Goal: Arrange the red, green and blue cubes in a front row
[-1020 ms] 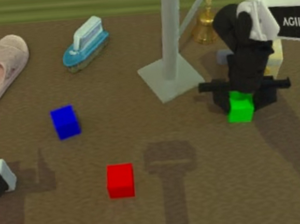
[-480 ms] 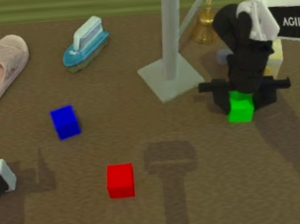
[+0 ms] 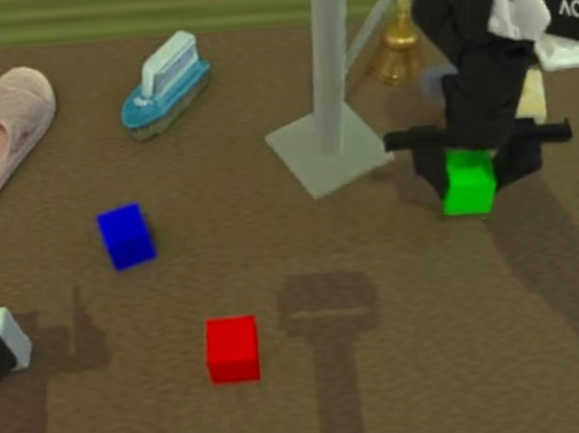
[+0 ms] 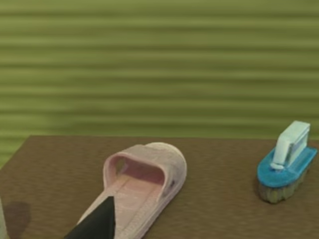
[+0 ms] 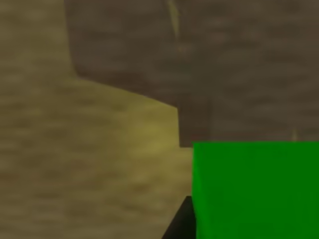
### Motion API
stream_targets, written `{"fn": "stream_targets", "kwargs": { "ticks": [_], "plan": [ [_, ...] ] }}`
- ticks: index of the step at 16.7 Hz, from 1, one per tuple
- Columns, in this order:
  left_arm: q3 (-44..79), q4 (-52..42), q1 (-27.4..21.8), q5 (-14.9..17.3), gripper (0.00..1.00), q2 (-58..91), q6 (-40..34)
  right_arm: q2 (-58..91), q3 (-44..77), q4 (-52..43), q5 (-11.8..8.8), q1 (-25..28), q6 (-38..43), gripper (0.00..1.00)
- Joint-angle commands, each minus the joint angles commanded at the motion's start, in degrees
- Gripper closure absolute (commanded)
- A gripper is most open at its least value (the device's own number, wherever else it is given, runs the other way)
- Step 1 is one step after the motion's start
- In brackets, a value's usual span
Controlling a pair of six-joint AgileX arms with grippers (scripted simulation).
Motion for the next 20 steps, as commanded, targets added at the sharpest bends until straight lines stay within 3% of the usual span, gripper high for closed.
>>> {"fn": "stream_targets", "kwargs": {
  "ticks": [8, 10, 20],
  "plan": [
    [0.0, 0.0, 0.0, 0.0, 0.0, 0.0, 0.0, -1.6, 2.6, -3.7, 0.0, 0.0, 0.1, 1.0],
    [0.0, 0.0, 0.0, 0.0, 0.0, 0.0, 0.0, -2.2, 2.0, -3.7, 0.0, 2.1, 2.1, 1.0],
    [0.0, 0.0, 0.0, 0.0, 0.0, 0.0, 0.0, -10.4, -7.2, -2.9, -0.1, 28.0, 25.2, 1.0]
  ]
}}
